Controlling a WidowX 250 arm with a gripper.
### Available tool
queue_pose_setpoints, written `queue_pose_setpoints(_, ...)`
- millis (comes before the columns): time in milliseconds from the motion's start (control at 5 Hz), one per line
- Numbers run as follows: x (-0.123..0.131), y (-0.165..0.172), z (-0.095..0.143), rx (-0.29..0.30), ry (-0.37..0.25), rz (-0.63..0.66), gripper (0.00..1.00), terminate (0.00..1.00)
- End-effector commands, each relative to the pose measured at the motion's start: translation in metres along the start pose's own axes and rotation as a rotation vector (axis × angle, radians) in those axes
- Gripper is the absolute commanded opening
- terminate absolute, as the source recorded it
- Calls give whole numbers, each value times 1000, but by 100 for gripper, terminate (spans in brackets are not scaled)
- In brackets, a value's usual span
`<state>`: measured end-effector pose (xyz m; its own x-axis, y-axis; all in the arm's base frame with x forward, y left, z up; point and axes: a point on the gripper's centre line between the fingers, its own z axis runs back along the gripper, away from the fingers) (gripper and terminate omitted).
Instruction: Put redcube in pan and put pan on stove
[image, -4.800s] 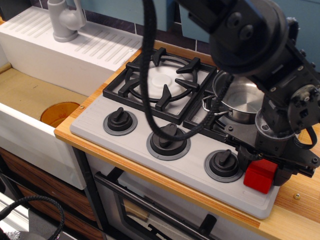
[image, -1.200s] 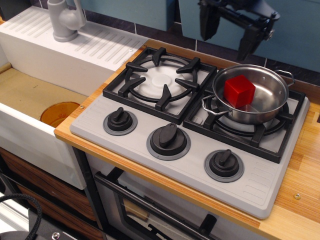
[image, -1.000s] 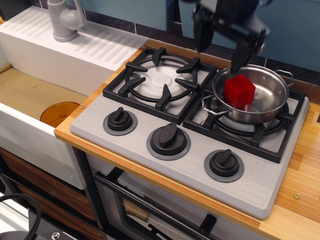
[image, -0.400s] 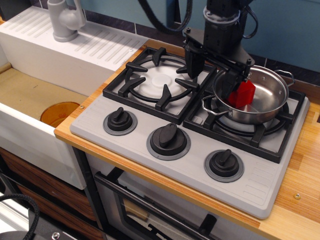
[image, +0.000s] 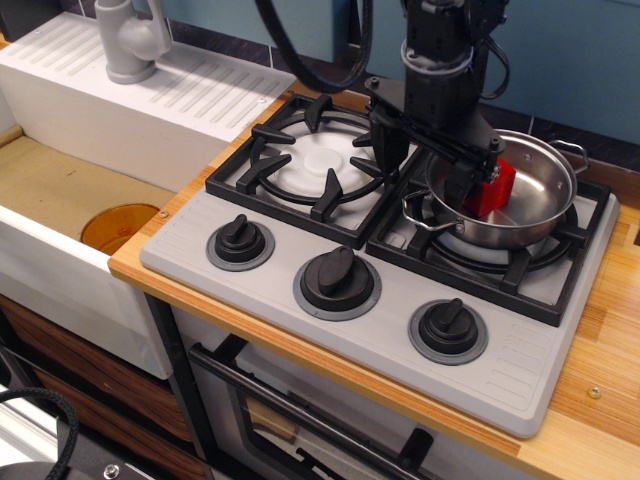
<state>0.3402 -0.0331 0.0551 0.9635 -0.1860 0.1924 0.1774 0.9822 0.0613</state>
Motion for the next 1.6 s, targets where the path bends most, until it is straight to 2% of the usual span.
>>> queue_pose_setpoints(0, 9, -2, 1, -17, -80, 9, 100, 0)
queue_pose_setpoints(200, 7, -5, -3, -17, -93, 11, 0, 0)
queue_pose_setpoints(600, 5, -10, 7, -44, -78, -4, 0, 0)
queue_pose_setpoints(800, 4, -11, 11, -34, -76, -5, 0, 0)
queue_pose_setpoints(1000, 3, -12, 27, -18, -56, -4, 0, 0)
queue_pose_setpoints(1400, 11, -2, 77, 20, 5, -31, 0, 0)
